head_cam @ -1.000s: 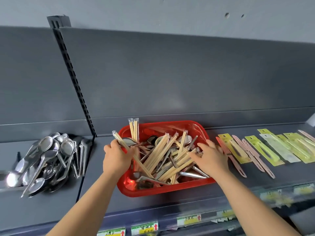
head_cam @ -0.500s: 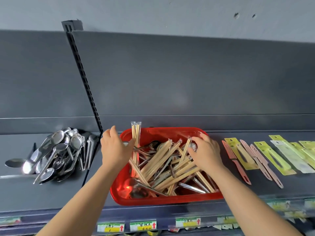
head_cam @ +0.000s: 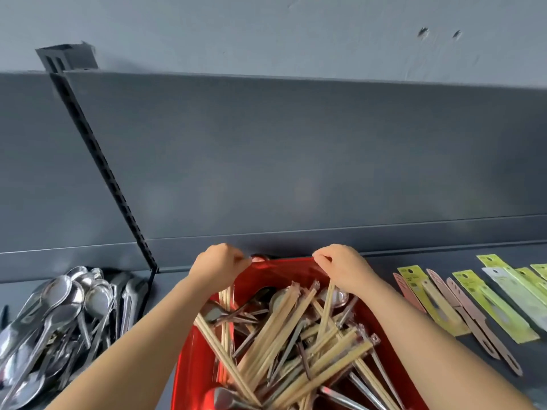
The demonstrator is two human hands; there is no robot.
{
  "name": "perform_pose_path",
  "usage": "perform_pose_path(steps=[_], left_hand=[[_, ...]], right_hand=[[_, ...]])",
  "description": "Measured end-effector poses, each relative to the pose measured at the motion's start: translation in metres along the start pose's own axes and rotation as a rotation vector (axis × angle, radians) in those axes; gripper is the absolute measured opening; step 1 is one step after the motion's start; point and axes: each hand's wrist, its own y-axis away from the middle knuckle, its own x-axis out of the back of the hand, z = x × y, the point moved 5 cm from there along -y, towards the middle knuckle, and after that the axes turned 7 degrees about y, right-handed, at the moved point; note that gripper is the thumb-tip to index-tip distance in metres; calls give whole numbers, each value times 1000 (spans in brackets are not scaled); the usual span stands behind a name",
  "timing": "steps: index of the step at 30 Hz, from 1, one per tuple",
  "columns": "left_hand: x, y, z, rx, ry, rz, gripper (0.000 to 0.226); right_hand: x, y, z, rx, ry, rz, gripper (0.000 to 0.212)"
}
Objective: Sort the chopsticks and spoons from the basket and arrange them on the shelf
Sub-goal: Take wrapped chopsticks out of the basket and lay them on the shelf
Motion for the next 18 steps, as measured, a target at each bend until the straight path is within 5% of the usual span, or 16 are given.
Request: perform_pose_path(steps=[6,10,18], left_hand=[[-3,-23,-11,42,105,-119,46],[-3,-39,-10,54,149,-200,28],[-18,-49,-4,-19,83,-535,38]], right_hand=[[13,-25,2,-43,-27,-183,46],[2,-46,-5,-103,-41,-354,41],[-34,-71,-26,94,231,-721,37]])
